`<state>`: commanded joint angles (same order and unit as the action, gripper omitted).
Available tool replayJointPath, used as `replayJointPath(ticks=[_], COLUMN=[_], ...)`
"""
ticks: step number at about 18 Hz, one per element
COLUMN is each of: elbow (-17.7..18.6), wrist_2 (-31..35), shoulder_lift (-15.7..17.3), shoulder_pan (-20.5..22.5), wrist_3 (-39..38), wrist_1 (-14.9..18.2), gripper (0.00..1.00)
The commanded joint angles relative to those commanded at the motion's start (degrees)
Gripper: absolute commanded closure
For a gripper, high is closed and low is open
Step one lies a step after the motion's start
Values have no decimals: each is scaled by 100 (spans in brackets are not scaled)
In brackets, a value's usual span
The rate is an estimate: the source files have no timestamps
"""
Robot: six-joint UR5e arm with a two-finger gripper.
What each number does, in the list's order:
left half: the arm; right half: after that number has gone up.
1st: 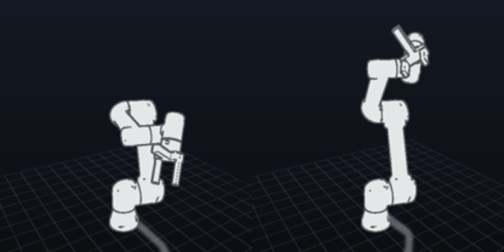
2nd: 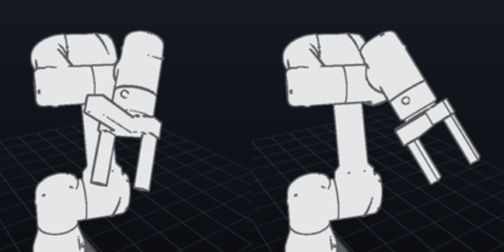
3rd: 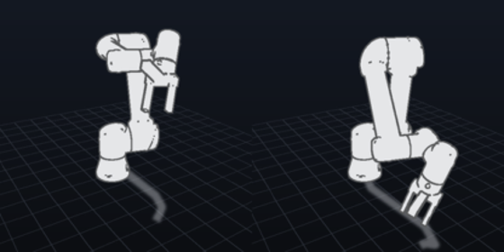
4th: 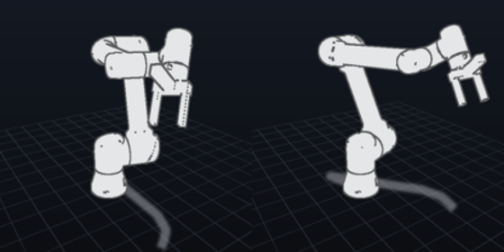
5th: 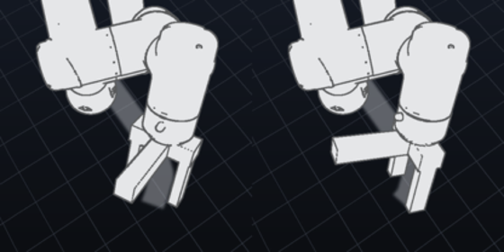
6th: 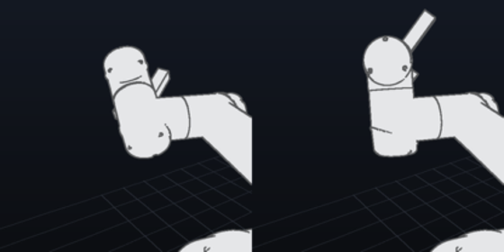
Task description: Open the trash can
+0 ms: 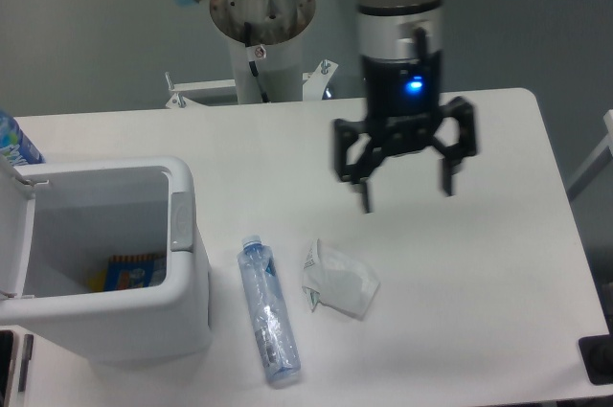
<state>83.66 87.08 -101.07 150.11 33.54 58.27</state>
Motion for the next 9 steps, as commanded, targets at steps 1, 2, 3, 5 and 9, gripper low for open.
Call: replayJointPath(ticks=[1, 2, 3, 5, 9], elbow=[88, 158, 194, 203, 212], wrist_2=[193, 395, 571, 635, 635], shoulder_lift=[-9, -9, -9, -9, -18], shoulder_pan=[44, 71, 115, 124, 124], wrist_3=[352, 651, 915, 1128, 1129], wrist_1=[18, 18, 36, 53, 53], gripper=[0, 0, 0, 0, 0])
